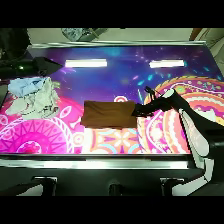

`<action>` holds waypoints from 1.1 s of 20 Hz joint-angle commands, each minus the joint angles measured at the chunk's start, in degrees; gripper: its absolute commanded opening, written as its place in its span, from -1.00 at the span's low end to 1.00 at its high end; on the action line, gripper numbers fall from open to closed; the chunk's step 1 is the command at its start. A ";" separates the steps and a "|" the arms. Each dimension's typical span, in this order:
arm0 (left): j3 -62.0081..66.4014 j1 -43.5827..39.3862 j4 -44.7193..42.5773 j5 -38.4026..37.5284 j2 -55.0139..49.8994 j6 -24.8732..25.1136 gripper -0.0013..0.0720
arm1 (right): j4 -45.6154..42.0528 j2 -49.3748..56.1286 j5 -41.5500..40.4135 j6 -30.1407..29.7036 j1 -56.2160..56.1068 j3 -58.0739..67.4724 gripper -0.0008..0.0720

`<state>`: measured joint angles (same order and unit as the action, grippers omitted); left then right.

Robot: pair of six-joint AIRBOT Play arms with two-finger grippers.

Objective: Fold the shirts.

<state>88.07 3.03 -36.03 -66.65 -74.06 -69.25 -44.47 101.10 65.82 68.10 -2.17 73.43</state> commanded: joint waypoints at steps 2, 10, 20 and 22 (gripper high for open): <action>-1.03 -1.31 -0.11 0.13 -0.04 -0.15 -0.88 | 1.99 -0.17 3.96 -8.24 0.87 1.90 -0.86; -1.46 -1.29 -2.19 0.04 -0.04 0.31 -0.88 | -6.32 -15.23 13.31 -5.46 20.83 17.03 -0.86; -1.46 -1.29 -2.19 0.04 -0.04 0.35 -0.88 | -7.65 -28.24 20.44 1.79 46.31 19.34 -0.86; -1.46 -1.29 -2.19 0.04 -0.04 0.50 -0.88 | -7.28 -29.62 22.03 2.32 49.90 19.34 -0.86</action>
<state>86.63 1.78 -38.20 -66.63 -74.06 -68.95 -51.90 73.91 85.69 68.47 42.22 92.60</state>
